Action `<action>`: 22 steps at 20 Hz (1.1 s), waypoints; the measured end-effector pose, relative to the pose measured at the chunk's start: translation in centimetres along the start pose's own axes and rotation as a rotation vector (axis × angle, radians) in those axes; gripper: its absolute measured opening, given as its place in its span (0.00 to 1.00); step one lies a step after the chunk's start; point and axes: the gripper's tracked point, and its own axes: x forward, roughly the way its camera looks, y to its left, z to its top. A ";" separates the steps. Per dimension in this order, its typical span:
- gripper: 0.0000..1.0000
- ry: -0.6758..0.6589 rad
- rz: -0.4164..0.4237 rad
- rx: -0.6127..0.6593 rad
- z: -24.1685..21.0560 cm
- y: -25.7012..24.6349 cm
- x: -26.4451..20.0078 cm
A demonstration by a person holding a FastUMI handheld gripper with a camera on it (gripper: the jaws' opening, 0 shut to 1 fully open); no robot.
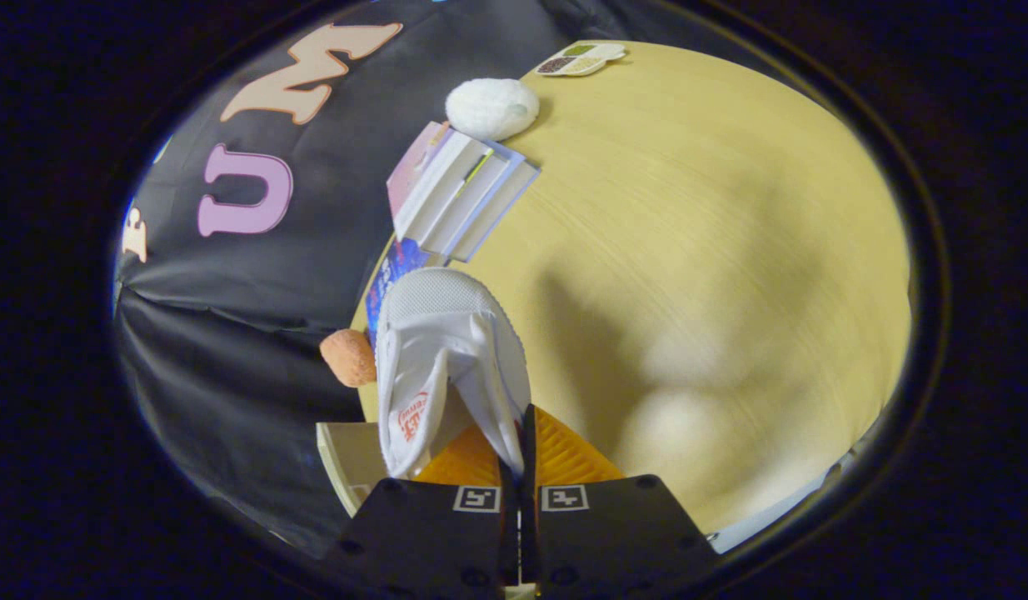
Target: Open the storage box then place both shoes into the box .Put the left shoe in first, then the right shoe, with the right side of both shoes facing outward in a uniform manner.
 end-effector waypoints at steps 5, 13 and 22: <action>0.04 -0.012 0.123 0.017 -1.3 6.7 -2.4; 0.04 -0.051 0.209 -0.107 -4.1 17.5 -4.1; 0.04 0.098 0.224 -0.225 -15.7 25.4 0.5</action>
